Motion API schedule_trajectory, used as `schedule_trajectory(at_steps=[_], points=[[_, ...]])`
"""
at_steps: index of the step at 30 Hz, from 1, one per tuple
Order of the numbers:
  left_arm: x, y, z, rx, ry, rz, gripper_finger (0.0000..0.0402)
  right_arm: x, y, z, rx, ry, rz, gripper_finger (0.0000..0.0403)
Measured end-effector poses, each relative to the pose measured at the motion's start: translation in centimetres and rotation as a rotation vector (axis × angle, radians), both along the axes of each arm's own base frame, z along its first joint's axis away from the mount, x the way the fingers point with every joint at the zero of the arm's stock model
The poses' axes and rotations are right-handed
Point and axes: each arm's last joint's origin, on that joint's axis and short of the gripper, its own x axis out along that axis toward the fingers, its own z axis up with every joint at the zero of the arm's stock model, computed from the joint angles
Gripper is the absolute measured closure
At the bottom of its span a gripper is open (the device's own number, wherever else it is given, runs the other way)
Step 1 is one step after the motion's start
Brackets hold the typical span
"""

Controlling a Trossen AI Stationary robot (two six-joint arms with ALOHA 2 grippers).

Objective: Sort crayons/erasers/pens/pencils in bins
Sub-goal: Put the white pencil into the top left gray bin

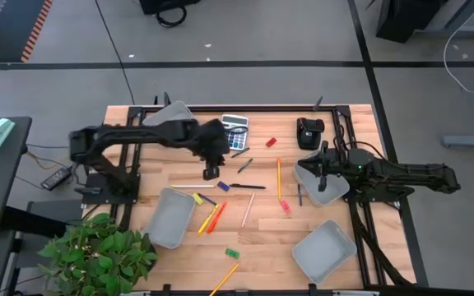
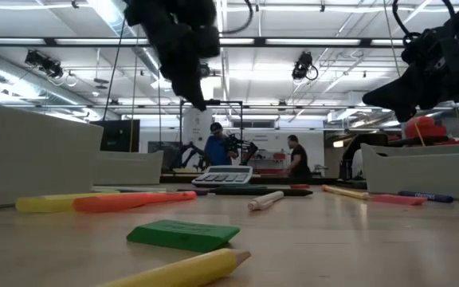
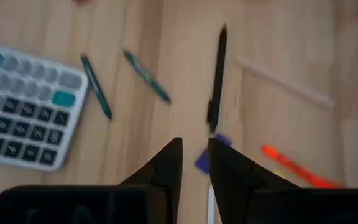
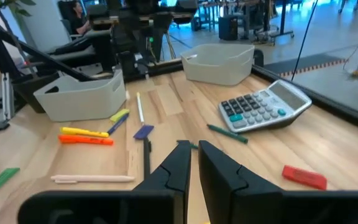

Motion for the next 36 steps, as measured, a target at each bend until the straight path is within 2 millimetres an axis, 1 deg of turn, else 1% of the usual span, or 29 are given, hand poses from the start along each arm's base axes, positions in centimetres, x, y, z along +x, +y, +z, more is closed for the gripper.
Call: schedule_trajectory(at_steps=[4, 8, 14, 19, 22, 27, 31, 36], points=[[1.2, -0.2, -2.5, -0.039, 0.206, -0.023, 0.0319, 0.0, 0.0, -0.1, 0.042, 0.0, 0.001, 0.0362], [2.1, -1.2, -4.8, -0.06, 0.333, -0.059, 0.0317, 0.1, 0.0, -0.2, 0.048, 0.009, 0.001, 0.0362], [2.9, -2.7, -6.6, -0.026, 0.39, -0.053, 0.0322, 0.2, 0.0, -0.4, 0.054, 0.038, 0.0, 0.0362], [3.3, -3.9, -8.7, -0.016, 0.468, -0.068, 0.0323, 0.3, 0.0, -0.6, 0.057, 0.062, -0.001, 0.0362], [3.3, -4.3, -9.8, 0.0, 0.525, -0.074, 0.0322, 0.4, 0.0, -0.7, 0.055, 0.07, 0.0, 0.0362], [3.0, -4.4, -10.6, 0.016, 0.589, -0.074, 0.0322, 0.4, 0.0, -0.8, 0.056, 0.078, -0.001, 0.0362], [3.0, -4.3, -10.7, 0.018, 0.587, -0.073, 0.0326, 0.4, 0.0, -0.8, 0.057, 0.082, -0.002, 0.0362], [2.4, -4.4, -11.8, 0.019, 0.586, -0.068, 0.0333, 0.4, 0.0, -0.8, 0.058, 0.081, -0.003, 0.0362]])
